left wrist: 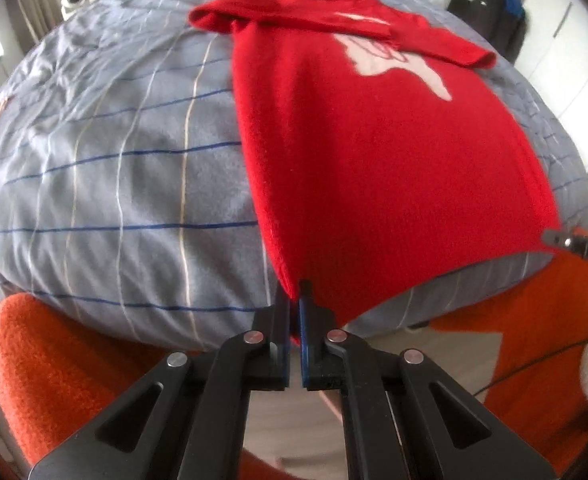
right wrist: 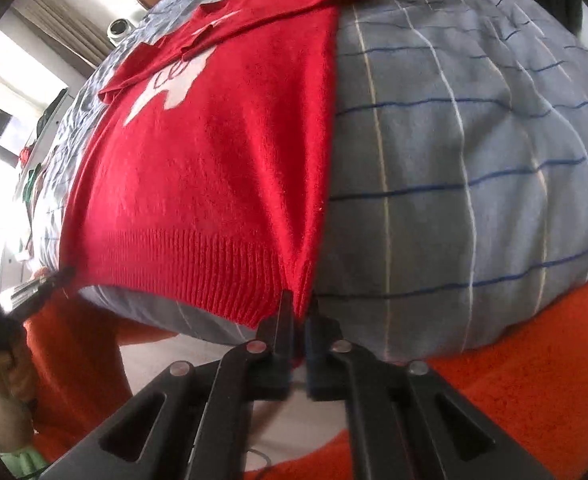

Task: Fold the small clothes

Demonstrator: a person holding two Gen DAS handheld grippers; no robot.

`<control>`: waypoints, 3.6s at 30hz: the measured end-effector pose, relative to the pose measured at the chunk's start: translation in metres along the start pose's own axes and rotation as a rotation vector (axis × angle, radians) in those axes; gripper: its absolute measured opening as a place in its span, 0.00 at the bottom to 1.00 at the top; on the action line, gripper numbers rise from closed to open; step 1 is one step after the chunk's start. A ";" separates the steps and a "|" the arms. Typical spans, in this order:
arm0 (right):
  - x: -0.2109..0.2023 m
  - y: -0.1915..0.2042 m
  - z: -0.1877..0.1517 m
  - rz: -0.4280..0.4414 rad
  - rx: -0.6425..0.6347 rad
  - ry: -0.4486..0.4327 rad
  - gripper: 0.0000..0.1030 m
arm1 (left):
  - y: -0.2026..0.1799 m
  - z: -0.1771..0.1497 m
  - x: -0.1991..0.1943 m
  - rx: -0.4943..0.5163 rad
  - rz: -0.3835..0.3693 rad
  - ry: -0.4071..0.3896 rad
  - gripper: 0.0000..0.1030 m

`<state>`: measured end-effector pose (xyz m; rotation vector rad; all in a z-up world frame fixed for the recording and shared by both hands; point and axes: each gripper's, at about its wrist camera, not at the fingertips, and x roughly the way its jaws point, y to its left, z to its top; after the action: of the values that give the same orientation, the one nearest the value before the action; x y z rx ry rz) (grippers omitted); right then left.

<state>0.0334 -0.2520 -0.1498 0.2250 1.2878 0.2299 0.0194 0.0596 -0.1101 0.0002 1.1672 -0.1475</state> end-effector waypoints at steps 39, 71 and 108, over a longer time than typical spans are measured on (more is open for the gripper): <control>0.033 -0.026 -0.004 0.011 0.091 0.091 0.33 | -0.055 -0.029 0.015 0.075 0.103 0.095 0.32; -0.003 -0.014 0.244 -0.151 -0.286 -0.440 0.06 | 0.063 0.010 0.007 -0.315 0.468 -0.227 0.71; -0.124 -0.333 0.116 -0.249 0.579 -0.593 0.25 | 0.053 0.011 0.019 -0.282 0.518 -0.188 0.88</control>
<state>0.1268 -0.6106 -0.1019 0.5739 0.7497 -0.4094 0.0430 0.1087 -0.1277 0.0388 0.9592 0.4660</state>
